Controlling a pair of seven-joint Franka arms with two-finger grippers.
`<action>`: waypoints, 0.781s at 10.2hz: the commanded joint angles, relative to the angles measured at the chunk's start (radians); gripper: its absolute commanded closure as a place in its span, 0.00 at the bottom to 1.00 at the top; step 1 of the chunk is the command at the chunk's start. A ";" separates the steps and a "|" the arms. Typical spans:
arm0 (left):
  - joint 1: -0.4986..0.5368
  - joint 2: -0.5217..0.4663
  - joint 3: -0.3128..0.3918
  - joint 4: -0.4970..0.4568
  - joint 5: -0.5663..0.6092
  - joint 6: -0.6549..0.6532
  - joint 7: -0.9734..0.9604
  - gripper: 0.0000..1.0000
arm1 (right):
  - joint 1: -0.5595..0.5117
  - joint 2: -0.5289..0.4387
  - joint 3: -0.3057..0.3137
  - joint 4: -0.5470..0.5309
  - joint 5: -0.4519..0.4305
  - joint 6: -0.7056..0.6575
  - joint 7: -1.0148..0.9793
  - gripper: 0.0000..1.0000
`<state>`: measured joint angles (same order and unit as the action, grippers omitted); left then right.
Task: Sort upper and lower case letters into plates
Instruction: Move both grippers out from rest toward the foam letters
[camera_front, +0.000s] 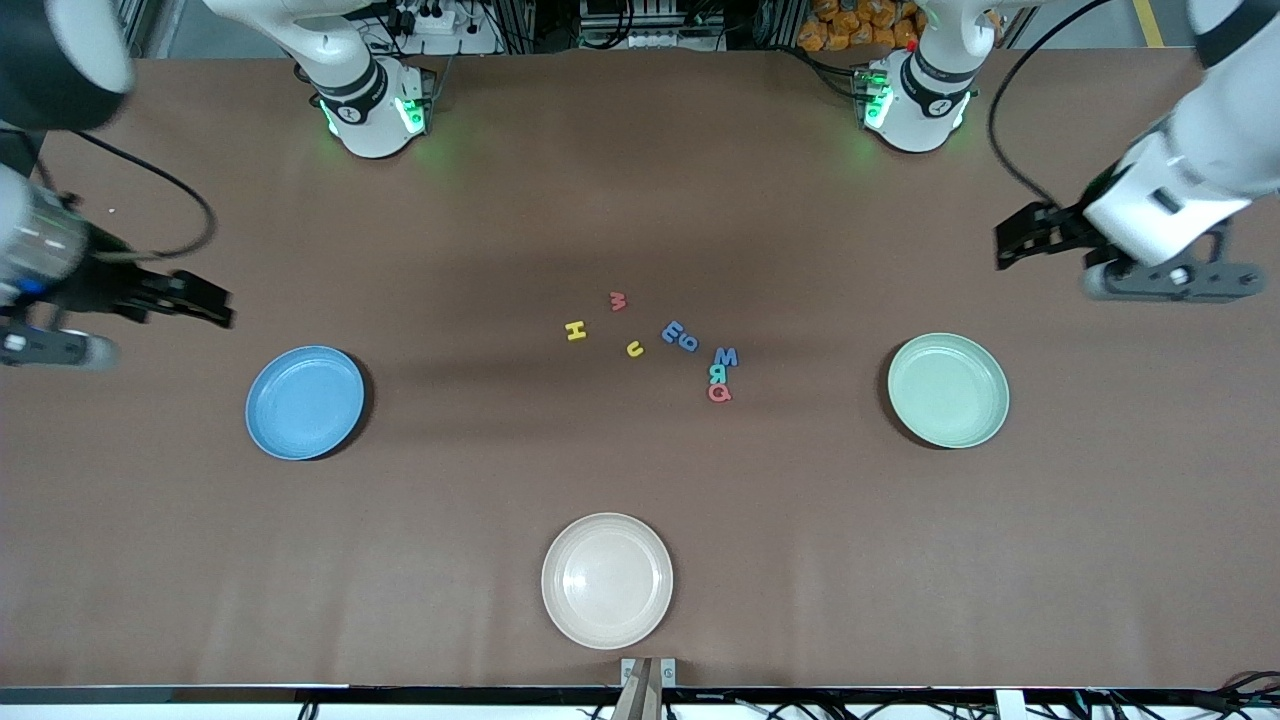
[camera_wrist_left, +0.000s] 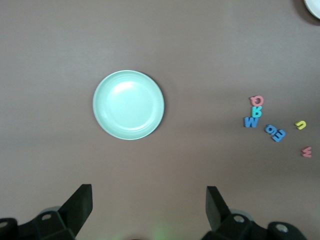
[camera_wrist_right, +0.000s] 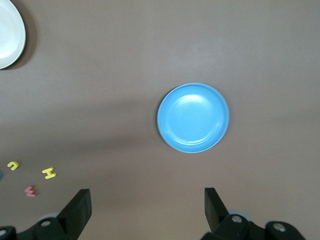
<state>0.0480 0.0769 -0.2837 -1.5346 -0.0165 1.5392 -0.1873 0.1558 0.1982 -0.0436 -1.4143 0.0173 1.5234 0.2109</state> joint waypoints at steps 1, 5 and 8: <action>0.003 0.012 -0.078 -0.091 -0.020 0.117 -0.096 0.00 | 0.056 0.023 -0.002 -0.031 0.006 0.011 0.067 0.00; -0.028 0.041 -0.175 -0.326 -0.008 0.439 -0.286 0.00 | 0.122 0.044 -0.002 -0.119 0.079 0.113 0.155 0.00; -0.135 0.168 -0.175 -0.352 0.039 0.548 -0.449 0.00 | 0.188 0.041 -0.004 -0.199 0.078 0.165 0.192 0.00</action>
<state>-0.0517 0.1984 -0.4584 -1.8880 -0.0108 2.0466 -0.5649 0.3126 0.2593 -0.0411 -1.5611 0.0819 1.6563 0.3695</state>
